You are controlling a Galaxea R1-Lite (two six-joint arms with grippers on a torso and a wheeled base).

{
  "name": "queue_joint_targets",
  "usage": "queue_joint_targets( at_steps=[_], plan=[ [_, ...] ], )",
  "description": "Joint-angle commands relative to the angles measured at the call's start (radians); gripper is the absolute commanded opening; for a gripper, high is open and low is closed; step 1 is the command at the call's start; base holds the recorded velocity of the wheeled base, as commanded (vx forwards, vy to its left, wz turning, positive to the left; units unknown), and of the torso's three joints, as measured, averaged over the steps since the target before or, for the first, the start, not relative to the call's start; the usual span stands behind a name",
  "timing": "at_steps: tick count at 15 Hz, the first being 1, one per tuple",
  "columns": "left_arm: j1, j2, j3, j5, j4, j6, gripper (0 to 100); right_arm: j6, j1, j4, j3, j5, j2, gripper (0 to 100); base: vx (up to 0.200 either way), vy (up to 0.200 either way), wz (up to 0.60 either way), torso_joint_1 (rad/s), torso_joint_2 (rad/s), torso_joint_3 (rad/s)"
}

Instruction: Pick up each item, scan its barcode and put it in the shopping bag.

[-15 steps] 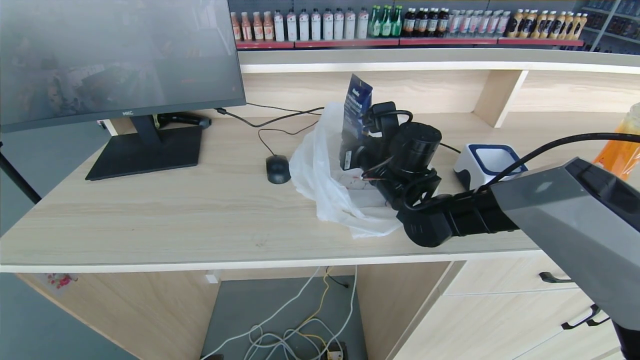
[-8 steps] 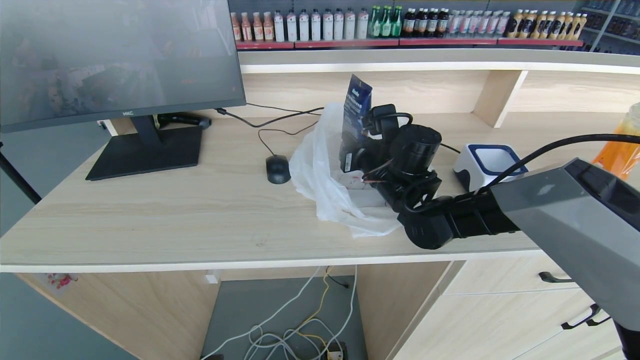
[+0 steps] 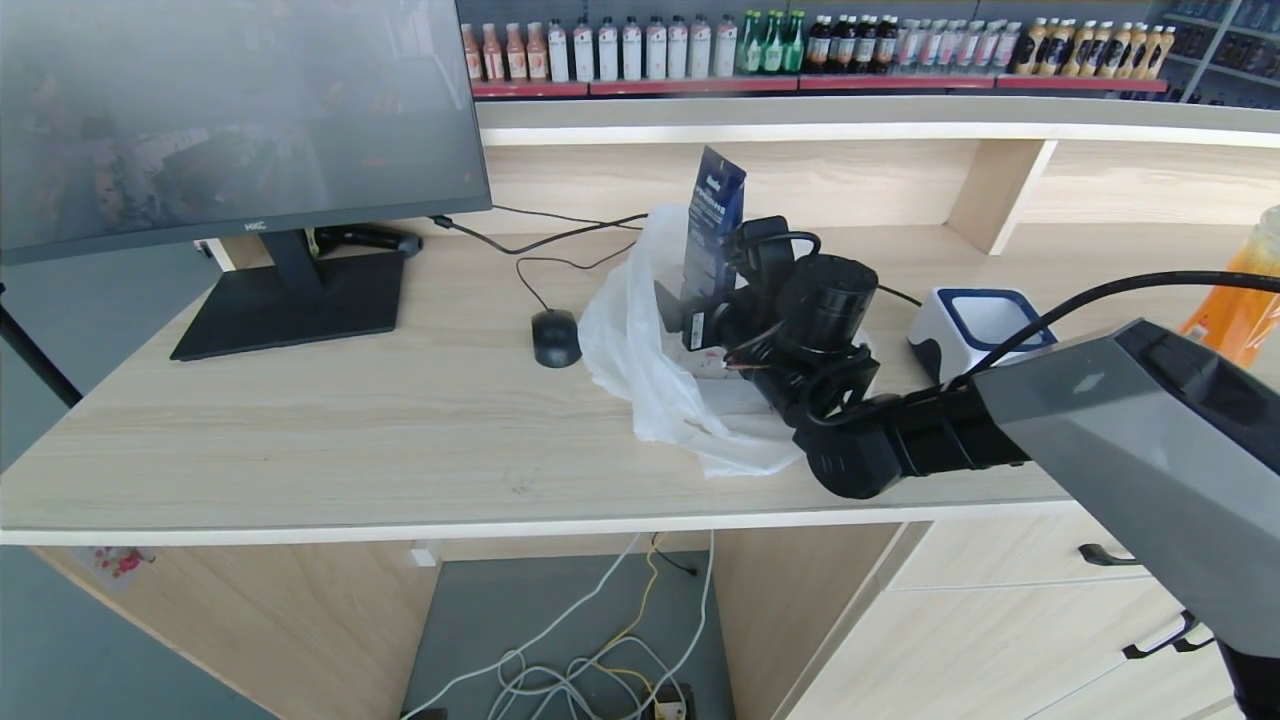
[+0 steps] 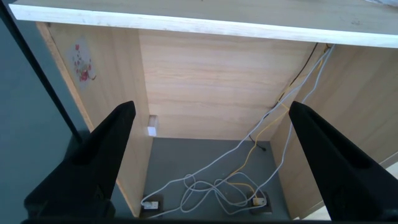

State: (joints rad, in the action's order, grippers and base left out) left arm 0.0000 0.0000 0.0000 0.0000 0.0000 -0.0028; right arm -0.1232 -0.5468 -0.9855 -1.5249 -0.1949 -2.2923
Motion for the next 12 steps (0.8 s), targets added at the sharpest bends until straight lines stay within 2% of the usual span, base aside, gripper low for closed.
queue_joint_targets(
  at_steps=[1, 12],
  plan=[
    [0.000, 0.000, 0.000, 0.000, 0.000, 0.000, 100, -0.001, -0.001, -0.005, -0.001, 0.000, 0.004, 100, 0.000, 0.000, 0.00, 0.000, 0.00, 0.000],
    [0.000, 0.000, 0.000, 0.000, 0.000, 0.000, 100, -0.035, -0.002, -0.031, 0.046, -0.001, 0.100, 100, 0.000, 0.000, 0.00, 0.000, 0.00, 0.000]
  ],
)
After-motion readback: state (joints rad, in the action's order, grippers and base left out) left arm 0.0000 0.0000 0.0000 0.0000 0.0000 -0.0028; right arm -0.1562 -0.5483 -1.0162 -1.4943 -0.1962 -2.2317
